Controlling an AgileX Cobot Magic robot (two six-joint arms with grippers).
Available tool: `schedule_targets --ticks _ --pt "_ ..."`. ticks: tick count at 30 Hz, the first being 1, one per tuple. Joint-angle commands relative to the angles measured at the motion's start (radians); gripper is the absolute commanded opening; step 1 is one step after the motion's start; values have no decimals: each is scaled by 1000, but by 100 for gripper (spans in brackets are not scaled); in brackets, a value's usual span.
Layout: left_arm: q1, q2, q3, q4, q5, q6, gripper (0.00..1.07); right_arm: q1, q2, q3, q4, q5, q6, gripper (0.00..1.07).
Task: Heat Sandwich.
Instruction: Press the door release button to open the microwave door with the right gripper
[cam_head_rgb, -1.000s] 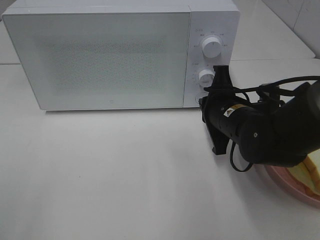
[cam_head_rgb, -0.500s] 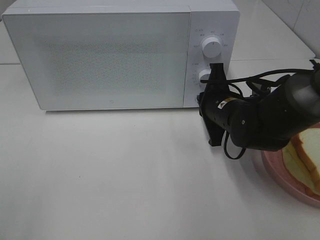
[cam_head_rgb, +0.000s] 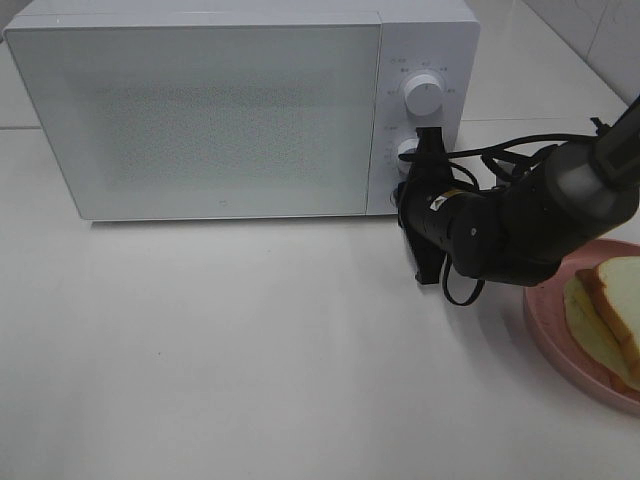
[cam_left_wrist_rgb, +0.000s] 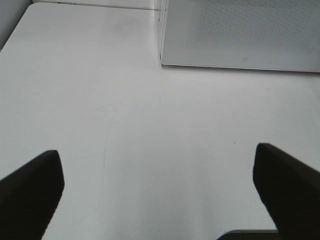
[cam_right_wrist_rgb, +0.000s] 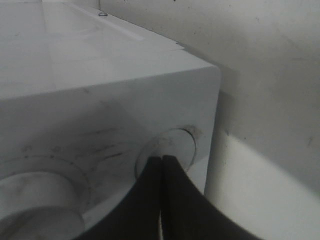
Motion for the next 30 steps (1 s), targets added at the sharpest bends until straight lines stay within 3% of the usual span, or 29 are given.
schedule_targets --ticks 1,9,20,30 --pt "-5 -25 2 0 -12 0 98 -18 0 -19 -4 -11 -10 0" --pt "-5 -25 2 0 -12 0 98 -24 0 -46 -8 -21 -11 0" --pt "-5 -25 2 0 -12 0 98 -24 0 -77 12 -254 -13 0" --pt "-5 -25 2 1 -12 0 98 -44 56 -185 19 -353 -13 0"
